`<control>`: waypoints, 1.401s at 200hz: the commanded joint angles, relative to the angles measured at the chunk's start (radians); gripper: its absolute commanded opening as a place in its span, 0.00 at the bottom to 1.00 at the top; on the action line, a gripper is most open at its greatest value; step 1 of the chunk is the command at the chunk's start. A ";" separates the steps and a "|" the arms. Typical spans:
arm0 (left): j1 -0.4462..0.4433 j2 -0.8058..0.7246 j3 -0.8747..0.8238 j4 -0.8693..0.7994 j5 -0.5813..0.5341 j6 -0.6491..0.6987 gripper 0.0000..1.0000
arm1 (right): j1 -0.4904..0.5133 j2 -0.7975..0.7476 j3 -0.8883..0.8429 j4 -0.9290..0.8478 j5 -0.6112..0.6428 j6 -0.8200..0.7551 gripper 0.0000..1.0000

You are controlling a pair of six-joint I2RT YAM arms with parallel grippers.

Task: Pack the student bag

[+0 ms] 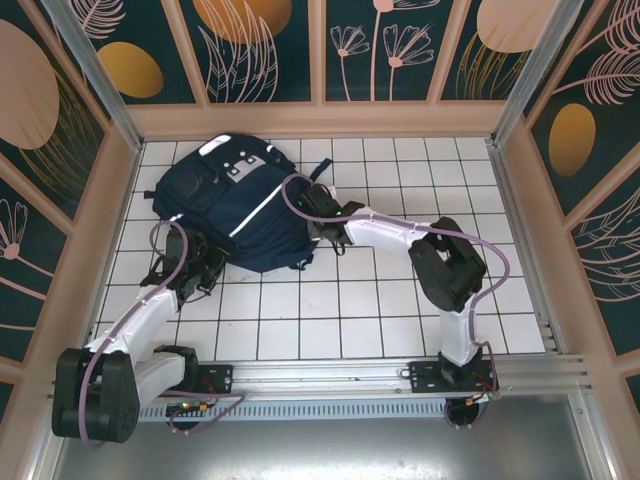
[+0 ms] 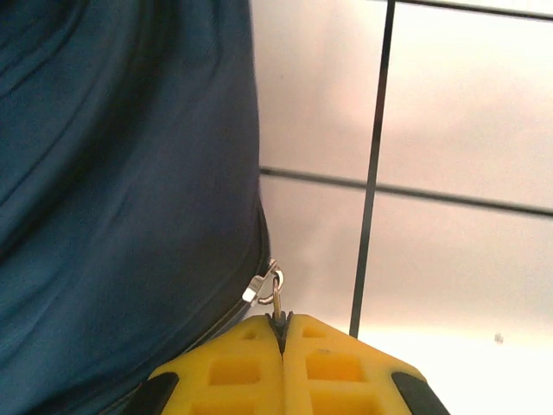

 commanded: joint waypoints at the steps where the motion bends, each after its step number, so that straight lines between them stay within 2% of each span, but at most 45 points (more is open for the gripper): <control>1: 0.095 0.020 0.054 -0.077 -0.128 0.108 0.00 | -0.031 0.040 0.065 -0.092 0.086 -0.075 0.00; 55: 0.266 0.367 0.253 -0.021 -0.044 0.252 0.00 | 0.119 0.030 0.070 -0.116 0.047 -0.010 0.00; 86: 0.315 0.494 0.393 -0.040 -0.051 0.324 0.00 | 0.219 0.058 0.129 -0.137 0.019 0.031 0.00; 103: 0.321 0.503 0.441 -0.065 -0.055 0.346 0.20 | 0.262 0.086 0.180 -0.158 0.020 0.055 0.00; 121: 0.321 0.470 0.444 -0.076 -0.038 0.346 0.50 | 0.281 0.103 0.202 -0.151 0.000 0.091 0.00; 132: 0.320 0.436 0.434 -0.085 -0.013 0.345 0.61 | 0.286 0.111 0.207 -0.144 -0.016 0.112 0.00; 148: 0.319 0.381 0.401 -0.097 0.038 0.333 0.64 | 0.292 0.118 0.212 -0.142 -0.016 0.126 0.00; 167: 0.316 0.306 0.323 -0.090 0.151 0.281 0.67 | 0.291 0.115 0.205 -0.138 -0.011 0.140 0.00; 190: 0.281 0.192 0.219 -0.087 0.195 0.206 0.67 | 0.290 0.111 0.193 -0.128 -0.015 0.141 0.00; 214: 0.208 0.089 0.140 -0.081 0.188 0.117 0.67 | 0.288 0.115 0.191 -0.125 -0.019 0.135 0.00; 240: 0.104 0.001 0.026 0.047 0.225 -0.055 0.65 | 0.286 0.111 0.186 -0.119 -0.021 0.137 0.00; 280: -0.040 -0.041 -0.004 0.130 0.147 -0.212 0.65 | 0.286 0.106 0.179 -0.112 -0.028 0.142 0.00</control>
